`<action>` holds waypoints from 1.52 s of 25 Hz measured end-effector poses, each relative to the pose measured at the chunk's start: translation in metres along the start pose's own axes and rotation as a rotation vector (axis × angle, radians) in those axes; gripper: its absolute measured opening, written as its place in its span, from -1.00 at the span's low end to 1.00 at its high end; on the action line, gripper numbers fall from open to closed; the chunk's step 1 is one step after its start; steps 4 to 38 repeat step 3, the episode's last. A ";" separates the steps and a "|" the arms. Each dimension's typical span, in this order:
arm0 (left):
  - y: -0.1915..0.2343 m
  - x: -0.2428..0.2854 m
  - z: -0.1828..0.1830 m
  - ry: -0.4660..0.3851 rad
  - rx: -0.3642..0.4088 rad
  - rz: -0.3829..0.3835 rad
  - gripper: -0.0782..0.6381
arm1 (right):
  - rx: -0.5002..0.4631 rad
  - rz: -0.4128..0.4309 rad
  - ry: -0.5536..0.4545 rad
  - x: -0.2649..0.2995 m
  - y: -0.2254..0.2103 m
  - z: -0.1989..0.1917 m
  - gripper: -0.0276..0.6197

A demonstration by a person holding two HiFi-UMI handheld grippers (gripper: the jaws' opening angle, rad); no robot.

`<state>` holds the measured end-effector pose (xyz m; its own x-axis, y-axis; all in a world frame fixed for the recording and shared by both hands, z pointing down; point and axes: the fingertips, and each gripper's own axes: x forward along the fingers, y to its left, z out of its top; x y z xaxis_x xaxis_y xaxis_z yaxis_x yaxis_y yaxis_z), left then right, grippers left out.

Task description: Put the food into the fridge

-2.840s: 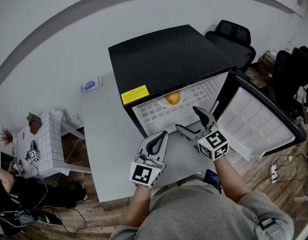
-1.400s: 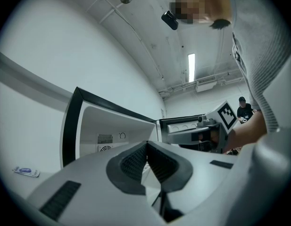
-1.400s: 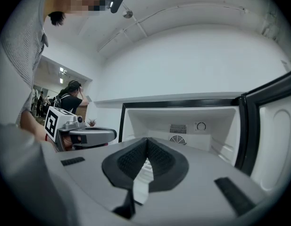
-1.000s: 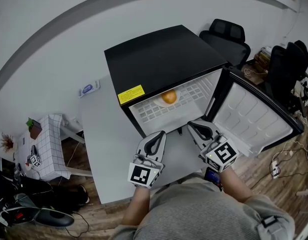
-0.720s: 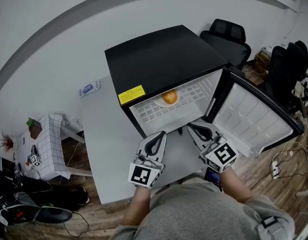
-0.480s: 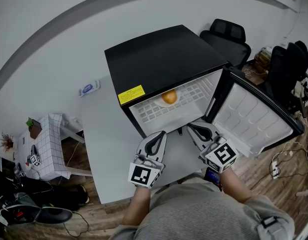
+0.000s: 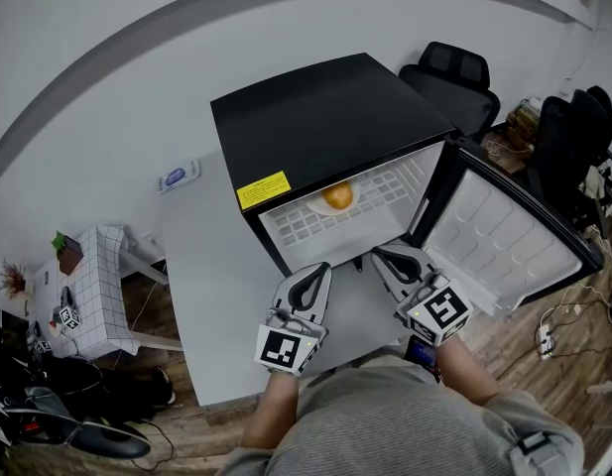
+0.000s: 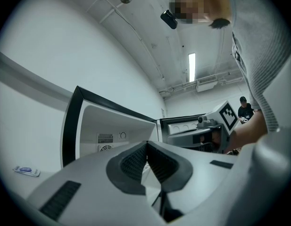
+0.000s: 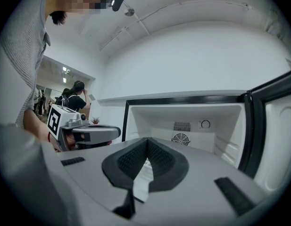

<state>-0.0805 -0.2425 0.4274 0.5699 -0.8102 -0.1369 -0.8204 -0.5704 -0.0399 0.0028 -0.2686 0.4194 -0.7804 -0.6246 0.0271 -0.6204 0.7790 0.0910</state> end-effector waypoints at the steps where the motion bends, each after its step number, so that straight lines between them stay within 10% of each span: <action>1: 0.000 0.000 0.000 0.000 -0.001 0.000 -0.75 | 0.001 -0.005 0.006 0.000 0.000 0.001 -0.88; 38: 0.000 0.000 0.000 -0.001 -0.002 0.002 -0.75 | 0.003 -0.013 0.017 0.000 -0.002 0.002 -0.88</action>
